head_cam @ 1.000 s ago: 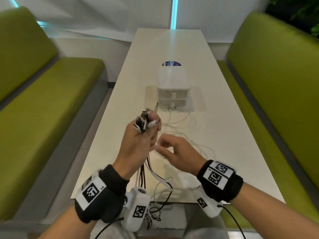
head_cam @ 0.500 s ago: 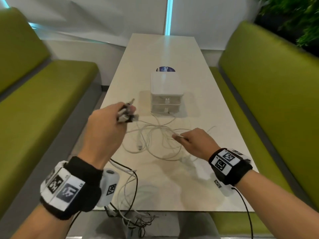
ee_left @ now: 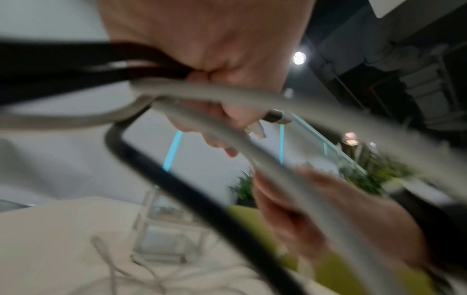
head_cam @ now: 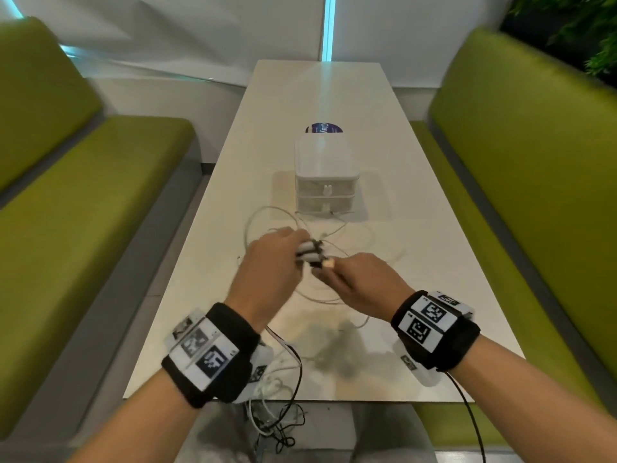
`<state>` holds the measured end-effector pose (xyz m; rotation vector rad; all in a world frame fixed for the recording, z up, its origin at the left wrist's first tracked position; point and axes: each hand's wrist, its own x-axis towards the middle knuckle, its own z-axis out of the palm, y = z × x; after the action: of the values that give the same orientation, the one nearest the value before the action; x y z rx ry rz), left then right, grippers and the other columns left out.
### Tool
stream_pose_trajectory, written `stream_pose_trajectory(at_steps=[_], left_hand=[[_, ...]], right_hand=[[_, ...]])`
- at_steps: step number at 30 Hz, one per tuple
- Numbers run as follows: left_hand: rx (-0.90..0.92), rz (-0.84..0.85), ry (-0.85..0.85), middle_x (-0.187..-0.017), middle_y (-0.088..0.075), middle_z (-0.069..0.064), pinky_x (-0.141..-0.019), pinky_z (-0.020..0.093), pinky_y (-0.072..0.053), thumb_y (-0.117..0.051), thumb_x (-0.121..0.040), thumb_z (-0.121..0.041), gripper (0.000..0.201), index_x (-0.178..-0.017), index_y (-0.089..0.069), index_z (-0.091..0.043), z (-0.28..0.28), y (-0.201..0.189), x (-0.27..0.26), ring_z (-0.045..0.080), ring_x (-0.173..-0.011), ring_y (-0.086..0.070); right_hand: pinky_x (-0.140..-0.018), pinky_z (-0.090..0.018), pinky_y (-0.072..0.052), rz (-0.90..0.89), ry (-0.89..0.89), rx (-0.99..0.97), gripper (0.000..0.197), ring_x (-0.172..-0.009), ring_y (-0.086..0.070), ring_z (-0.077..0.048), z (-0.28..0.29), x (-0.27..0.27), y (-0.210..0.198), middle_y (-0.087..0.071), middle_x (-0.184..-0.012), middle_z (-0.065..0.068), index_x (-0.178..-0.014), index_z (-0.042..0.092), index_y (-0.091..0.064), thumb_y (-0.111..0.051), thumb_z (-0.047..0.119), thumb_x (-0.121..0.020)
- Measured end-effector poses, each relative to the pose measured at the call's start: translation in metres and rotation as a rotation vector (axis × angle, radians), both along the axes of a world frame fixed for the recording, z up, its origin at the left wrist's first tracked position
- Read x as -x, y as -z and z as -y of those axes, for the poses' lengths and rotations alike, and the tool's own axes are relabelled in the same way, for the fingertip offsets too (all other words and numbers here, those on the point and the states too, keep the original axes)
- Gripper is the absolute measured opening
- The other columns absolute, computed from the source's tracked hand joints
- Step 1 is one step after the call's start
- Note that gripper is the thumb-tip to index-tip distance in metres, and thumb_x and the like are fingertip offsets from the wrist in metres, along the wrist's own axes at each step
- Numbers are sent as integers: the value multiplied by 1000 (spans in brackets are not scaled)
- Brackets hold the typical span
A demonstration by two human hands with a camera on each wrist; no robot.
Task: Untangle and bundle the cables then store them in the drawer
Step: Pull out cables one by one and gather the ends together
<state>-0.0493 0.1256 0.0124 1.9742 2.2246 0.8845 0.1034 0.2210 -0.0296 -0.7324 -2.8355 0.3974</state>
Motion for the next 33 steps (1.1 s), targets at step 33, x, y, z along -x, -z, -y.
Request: stream_pose_trajectory(at_steps=[33], left_hand=[[-533,409,-542,-86,-63,-1,-65,21,-42,-49,-94,-14,18,-87,-62,-22,52,-38,97,-2,-68,-51]], right_hand=[[-56,-33,-36,-210,133,175,44,-54,-42,-11,5,-29,8,-43,-56,5,-75,22,-35,-19,58,-96]])
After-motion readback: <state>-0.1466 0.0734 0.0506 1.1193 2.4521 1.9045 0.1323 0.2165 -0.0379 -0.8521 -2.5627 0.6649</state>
